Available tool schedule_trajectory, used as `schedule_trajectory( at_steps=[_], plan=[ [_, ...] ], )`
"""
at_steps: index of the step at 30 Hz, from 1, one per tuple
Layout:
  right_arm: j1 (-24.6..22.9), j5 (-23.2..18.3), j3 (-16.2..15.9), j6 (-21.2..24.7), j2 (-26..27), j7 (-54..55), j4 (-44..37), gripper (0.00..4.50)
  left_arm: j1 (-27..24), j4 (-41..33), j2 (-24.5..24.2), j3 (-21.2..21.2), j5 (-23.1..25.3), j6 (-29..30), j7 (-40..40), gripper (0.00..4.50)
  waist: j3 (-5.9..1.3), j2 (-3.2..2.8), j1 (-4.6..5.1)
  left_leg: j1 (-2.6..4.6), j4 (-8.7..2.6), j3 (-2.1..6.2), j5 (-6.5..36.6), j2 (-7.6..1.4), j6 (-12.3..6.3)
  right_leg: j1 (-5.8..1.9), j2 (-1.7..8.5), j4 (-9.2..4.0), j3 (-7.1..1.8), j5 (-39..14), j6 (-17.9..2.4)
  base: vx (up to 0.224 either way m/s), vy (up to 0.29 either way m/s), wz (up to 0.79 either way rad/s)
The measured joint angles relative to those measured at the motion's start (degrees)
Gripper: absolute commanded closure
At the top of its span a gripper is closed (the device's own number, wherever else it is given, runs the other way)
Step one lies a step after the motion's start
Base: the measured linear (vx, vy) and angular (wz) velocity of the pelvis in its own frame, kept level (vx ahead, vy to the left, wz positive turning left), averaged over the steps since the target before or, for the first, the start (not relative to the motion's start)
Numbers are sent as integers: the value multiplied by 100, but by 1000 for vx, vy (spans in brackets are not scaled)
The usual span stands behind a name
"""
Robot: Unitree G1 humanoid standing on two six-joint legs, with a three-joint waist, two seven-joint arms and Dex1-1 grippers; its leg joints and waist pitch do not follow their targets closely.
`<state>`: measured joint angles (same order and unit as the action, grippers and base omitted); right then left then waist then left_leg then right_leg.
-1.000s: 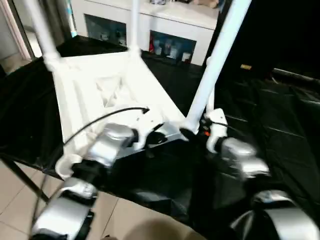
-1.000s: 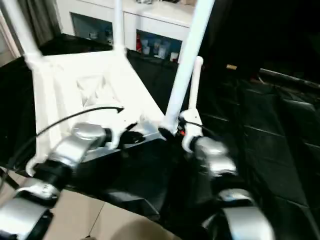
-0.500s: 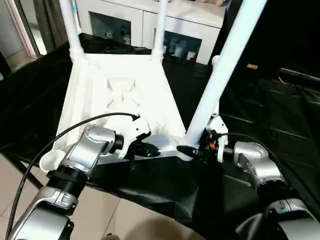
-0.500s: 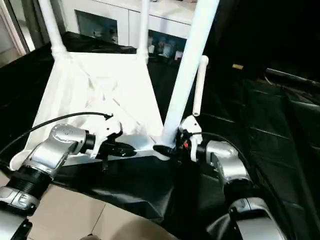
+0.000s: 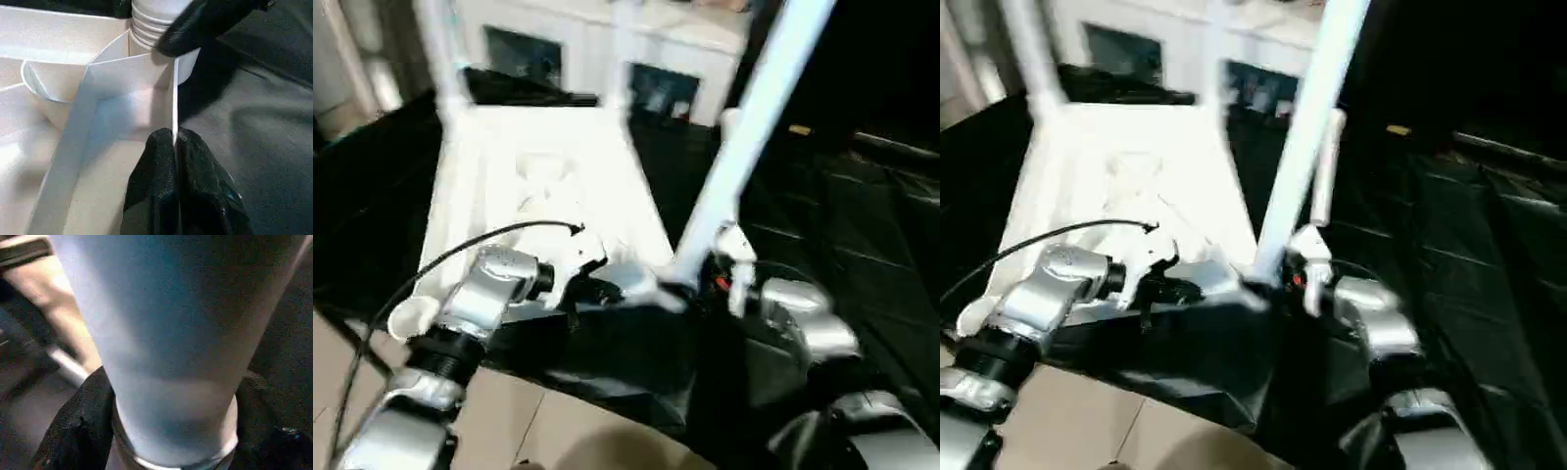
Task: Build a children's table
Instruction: Rotate leg to tighten
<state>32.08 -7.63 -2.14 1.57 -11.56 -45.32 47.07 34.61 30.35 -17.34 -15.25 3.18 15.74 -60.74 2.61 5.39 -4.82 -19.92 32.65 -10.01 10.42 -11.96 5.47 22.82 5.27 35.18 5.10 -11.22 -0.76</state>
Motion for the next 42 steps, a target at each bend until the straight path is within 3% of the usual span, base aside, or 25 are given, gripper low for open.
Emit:
schedule_trajectory(
  at_steps=[3, 6, 10, 11, 13, 17, 25, 36, 42],
  plan=[
    [300, -11, 419, 107, 440, 1546, 406, 173, 308, 510, 497, 22, 214, 52, 913, 450, -8, 12, -1, 0, 0, 2, -1, 2, 2, 0, 0, -5, 0, 1, 6, 0, 0, 0],
    [481, -26, 622, 192, 701, 2477, 609, 173, 488, 807, 837, 23, 263, 187, 1461, 450, -14, 17, -13, 0, 0, 3, -1, 4, 1, -5, 1, -13, -2, 1, 8, 0, 0, 0],
    [604, 15, 629, 141, 835, 2904, 777, 173, 624, 1026, 1001, 30, 279, 240, 1677, 450, -29, 36, -18, -3, 0, 5, -1, 6, 1, -10, 1, -15, -2, 3, 11, 0, 0, 0],
    [606, 31, 629, 113, 838, 2917, 795, 117, 638, 1054, 1011, 31, 279, 243, 1677, 450, -34, 38, -18, -3, 0, 6, -1, 6, 1, -11, 1, -15, -2, 4, 12, 0, 0, 0],
    [609, 97, 627, 6, 840, 2910, 851, 103, 678, 1121, 1036, 42, 287, 227, 1687, 450, -37, 38, -21, -4, -1, 6, -1, 6, 1, -11, 0, -15, -3, 4, 12, 0, 0, 0],
    [612, 171, 612, -115, 892, 2780, 922, 62, 777, 1325, 1040, 141, 319, 126, 1944, 450, -42, 55, 27, -4, -2, 12, -1, 5, 1, -2, -2, -15, 1, 7, 15, 0, 0, 0],
    [314, 175, 229, -125, 265, 1180, 502, 62, 603, 1015, 715, 131, 269, -25, 1315, 450, -39, 54, 26, -8, -21, 13, -1, 4, 1, 12, -3, -11, 6, 11, 10, 0, 0, 0],
    [-39, 151, -213, -68, -419, -632, -237, 62, 195, 310, 99, -35, 89, -328, -134, 450, -19, 14, -105, -10, -25, -1, -1, 1, 0, 19, 3, -18, 6, 5, -8, 0, 0, 0],
    [-225, 132, -405, 2, -699, -1278, -632, 62, 75, 70, -61, -76, 25, -296, -514, 450, -16, 17, -144, -16, -9, -6, -1, 2, -2, 18, 4, -20, -2, 1, -8, 0, 0, 0]
  ],
)
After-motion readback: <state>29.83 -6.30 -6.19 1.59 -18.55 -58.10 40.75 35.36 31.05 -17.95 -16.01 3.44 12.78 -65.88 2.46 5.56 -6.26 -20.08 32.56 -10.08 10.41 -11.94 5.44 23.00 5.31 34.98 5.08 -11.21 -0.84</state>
